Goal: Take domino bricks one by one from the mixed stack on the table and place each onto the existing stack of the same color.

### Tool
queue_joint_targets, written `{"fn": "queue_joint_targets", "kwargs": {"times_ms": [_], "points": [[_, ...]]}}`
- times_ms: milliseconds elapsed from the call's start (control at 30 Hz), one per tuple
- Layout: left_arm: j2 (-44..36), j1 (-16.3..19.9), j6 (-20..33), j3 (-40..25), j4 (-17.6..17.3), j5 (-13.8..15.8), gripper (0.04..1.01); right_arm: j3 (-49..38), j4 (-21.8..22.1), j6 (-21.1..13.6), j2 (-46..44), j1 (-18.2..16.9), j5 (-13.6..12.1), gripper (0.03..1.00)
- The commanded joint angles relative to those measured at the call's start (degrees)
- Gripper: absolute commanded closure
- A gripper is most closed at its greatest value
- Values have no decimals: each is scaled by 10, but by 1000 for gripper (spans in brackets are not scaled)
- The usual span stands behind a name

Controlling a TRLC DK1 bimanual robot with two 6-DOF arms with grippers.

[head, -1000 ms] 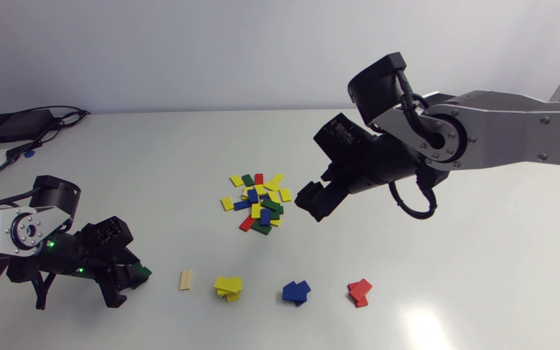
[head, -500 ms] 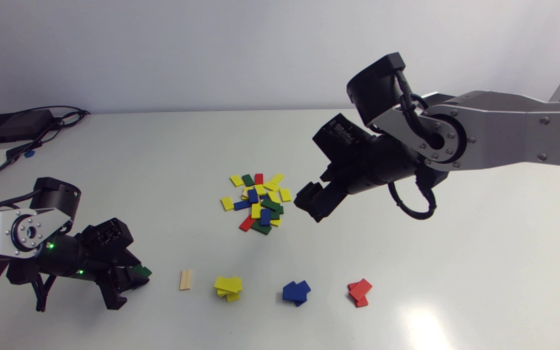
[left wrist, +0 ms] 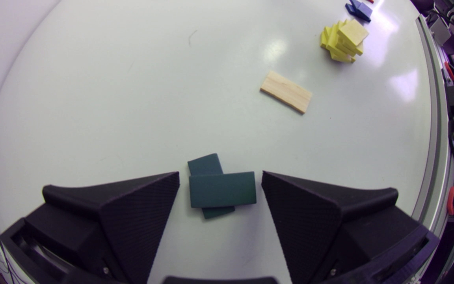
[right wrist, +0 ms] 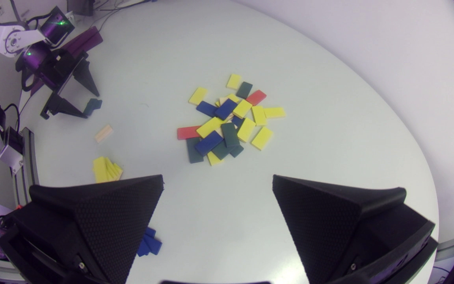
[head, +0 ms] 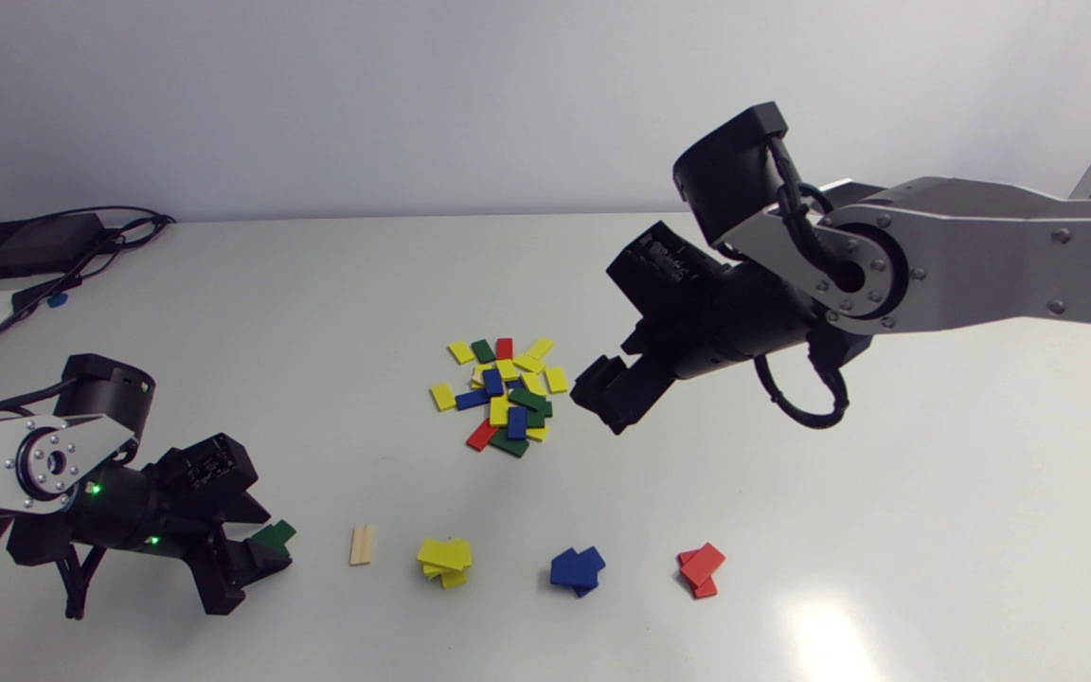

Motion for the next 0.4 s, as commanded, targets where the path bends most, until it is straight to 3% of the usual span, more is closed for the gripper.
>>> {"fn": "queue_joint_targets", "kwargs": {"times_ms": [0, 233, 367], "points": [[-6, 6, 14, -7, -3, 4, 120, -20, 0, 1, -15, 4, 0, 62], [-35, 6, -5, 11, -8, 4, 84, -27, 0, 0, -25, 3, 0, 62], [-64, 3, -16, 46, -53, 7, 84, -29, 0, 0, -28, 3, 0, 62]]}}
